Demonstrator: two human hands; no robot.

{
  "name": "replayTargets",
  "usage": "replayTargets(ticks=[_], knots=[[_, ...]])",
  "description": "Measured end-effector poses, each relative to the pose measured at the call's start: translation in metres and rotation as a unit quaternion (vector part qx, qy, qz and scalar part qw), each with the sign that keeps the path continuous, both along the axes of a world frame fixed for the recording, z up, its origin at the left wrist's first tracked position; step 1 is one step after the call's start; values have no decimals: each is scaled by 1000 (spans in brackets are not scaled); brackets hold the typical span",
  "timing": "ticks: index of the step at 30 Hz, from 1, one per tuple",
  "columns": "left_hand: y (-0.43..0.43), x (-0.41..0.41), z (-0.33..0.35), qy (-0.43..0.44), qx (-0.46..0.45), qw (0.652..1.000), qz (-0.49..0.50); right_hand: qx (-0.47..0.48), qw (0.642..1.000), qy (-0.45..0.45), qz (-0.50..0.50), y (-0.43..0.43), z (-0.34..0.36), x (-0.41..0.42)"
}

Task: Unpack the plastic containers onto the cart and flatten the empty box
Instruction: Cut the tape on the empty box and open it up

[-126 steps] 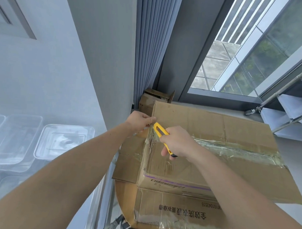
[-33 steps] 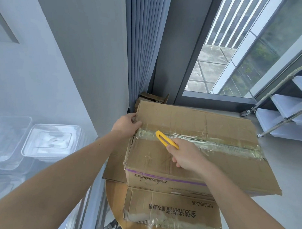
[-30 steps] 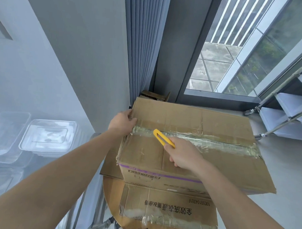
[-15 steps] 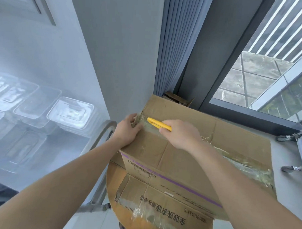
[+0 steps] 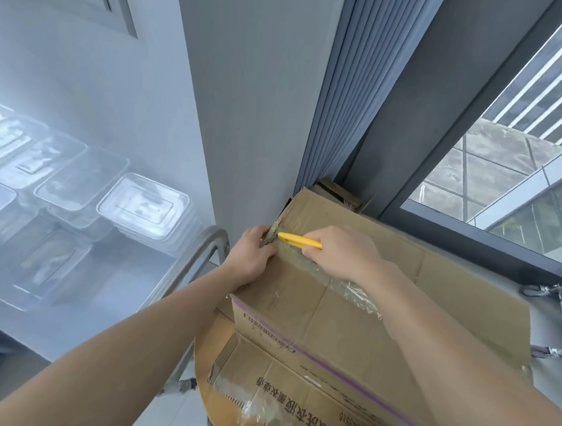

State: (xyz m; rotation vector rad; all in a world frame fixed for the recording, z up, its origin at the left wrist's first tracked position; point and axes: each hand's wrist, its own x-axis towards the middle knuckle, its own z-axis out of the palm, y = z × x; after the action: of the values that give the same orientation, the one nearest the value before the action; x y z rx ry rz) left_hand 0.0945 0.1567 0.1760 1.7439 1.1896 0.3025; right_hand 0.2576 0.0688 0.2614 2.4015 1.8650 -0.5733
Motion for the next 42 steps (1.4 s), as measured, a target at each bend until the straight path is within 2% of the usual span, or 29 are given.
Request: replayTargets(ticks=[9,15,19,22,25,27,31,35,37,42], knots=[[-3,1,4,25,-2,1000,18,-29,998,49,30,8,-1,14],[-2,4,2,37,9,999,21,-50,997,15,51,4,4,26],[-5,4,2,41,28,999,21,-25,998,-4,66,0,7,24],[-13,3,4,71,145,987,29,-2,998,55,29,-2,11,27],[-24,2,9,144,311,939,12,-23,986,162,-45,-7,13,31],[-31,2,10,206,359,910,-12,-40,975,212,-48,-13,12,33],[-40,11,22,289,337,895,-33,-29,969,244,-25,-21,10,33],[-51,26,35,311,247,918,-9,-19,968,250,1,-26,8,33],[-51,31,40,297,189,936,15,-15,967,254,8,-29,8,34],[-26,29,41,199,73,971,107,24,967,253,-14,-32,3,38]])
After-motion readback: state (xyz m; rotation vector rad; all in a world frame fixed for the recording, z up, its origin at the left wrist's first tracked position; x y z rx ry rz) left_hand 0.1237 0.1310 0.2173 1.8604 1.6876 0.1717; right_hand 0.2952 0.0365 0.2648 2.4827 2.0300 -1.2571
